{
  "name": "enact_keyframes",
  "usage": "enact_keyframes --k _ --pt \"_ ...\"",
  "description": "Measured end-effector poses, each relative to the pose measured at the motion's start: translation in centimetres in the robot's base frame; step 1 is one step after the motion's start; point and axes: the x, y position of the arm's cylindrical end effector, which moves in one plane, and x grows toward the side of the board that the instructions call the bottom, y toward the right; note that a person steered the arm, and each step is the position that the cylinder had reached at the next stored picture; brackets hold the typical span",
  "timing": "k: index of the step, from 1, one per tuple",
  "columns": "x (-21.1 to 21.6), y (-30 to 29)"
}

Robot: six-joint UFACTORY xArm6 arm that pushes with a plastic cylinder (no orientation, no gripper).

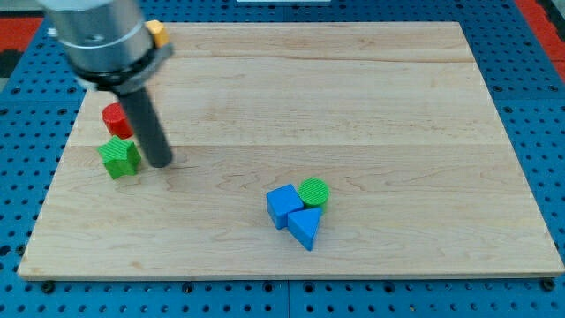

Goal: Drag the green circle to the top left of the blue cube

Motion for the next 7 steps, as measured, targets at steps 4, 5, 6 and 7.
enact_keyframes --k 4,5,6,7 --pt "6.8 22.1" --pt "6.3 16.3" --pt "5.3 10.9" --pt "5.3 10.7"
